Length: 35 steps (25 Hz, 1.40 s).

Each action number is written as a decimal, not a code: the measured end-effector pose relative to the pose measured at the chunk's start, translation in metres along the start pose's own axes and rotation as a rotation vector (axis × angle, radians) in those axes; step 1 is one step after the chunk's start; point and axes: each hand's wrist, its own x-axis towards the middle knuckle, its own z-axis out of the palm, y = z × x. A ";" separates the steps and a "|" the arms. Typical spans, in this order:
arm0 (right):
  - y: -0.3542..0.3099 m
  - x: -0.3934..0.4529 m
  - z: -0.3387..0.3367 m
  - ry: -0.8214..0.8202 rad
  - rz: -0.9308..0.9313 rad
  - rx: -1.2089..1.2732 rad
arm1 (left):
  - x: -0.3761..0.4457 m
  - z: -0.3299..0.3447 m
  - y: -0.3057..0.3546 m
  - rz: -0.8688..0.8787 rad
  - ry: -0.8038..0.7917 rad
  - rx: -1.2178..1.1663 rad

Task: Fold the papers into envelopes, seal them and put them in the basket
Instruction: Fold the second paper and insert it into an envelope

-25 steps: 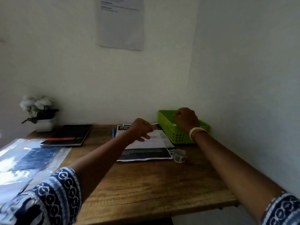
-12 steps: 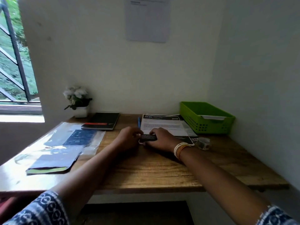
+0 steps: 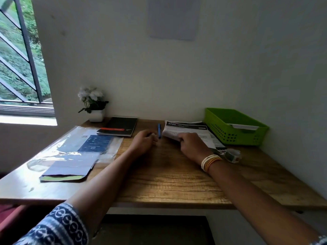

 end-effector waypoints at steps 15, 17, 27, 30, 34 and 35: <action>0.011 -0.034 -0.004 0.098 -0.183 0.274 | -0.010 -0.011 0.008 -0.106 -0.063 -0.534; 0.007 -0.035 -0.008 0.190 -0.257 0.334 | -0.005 -0.014 0.005 -0.147 -0.026 -0.671; 0.040 -0.030 -0.022 0.224 -0.344 0.519 | -0.005 -0.063 -0.006 -0.394 0.075 -1.135; 0.053 -0.030 -0.026 0.131 -0.172 0.526 | -0.006 -0.068 -0.009 -0.400 -0.086 -0.624; 0.056 -0.028 -0.046 -0.015 0.160 0.443 | 0.005 -0.058 -0.018 -0.409 0.044 -0.165; 0.052 -0.027 -0.050 -0.002 0.238 0.446 | 0.006 -0.057 -0.018 -0.408 0.067 -0.158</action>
